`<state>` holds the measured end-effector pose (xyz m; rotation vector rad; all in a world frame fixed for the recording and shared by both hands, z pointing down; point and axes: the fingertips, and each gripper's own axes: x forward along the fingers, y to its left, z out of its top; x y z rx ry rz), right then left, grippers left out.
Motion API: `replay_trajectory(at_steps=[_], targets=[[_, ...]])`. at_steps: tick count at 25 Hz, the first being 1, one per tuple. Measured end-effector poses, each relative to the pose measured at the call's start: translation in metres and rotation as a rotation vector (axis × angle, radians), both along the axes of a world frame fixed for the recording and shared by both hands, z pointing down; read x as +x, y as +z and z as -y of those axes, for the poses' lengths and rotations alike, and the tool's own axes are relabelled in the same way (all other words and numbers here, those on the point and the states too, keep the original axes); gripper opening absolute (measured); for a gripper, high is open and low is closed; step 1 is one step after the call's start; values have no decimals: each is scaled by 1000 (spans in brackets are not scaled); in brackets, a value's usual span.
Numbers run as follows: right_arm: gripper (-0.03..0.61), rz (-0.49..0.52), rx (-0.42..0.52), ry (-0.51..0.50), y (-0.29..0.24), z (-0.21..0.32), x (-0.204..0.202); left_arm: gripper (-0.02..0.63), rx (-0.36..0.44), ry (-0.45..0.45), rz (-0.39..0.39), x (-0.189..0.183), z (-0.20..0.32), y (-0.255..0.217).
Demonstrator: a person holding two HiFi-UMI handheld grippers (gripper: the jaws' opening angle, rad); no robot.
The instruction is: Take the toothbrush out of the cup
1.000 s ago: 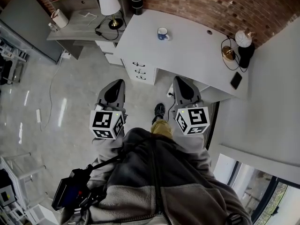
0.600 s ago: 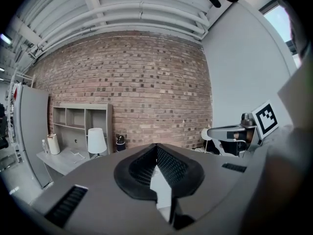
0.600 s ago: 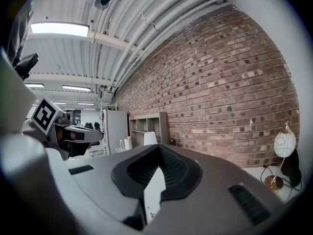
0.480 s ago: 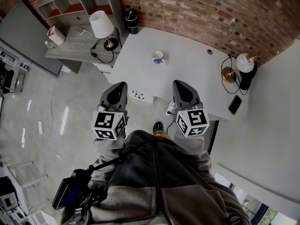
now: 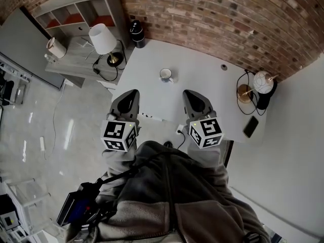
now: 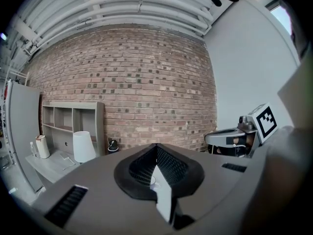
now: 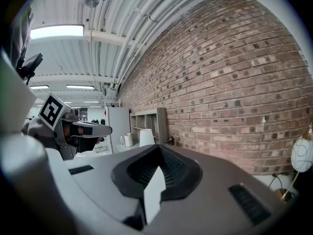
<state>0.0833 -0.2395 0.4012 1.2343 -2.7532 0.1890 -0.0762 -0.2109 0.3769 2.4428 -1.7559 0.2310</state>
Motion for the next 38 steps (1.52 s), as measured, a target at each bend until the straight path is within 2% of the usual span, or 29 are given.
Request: replay_trajectory(at_steps=[8,15,20,31,38], targets=[[2,6,-66,-30,23,13,-20,5,-74,-16,13,-16,7,21],[2,-14,-71,-68,27,14,-41,5,-106,17,-3,-24,21,31],[2,-62,-101,-88,43,25,-46,5,-146,53,-12,-19,32,48],[2,-213,-221,-129,119,68,-52,5,-272,74,-24,-28,66,117],[2,-298,-262,-168,162,93,-56,5,-361,74,-51,-28,82,165]])
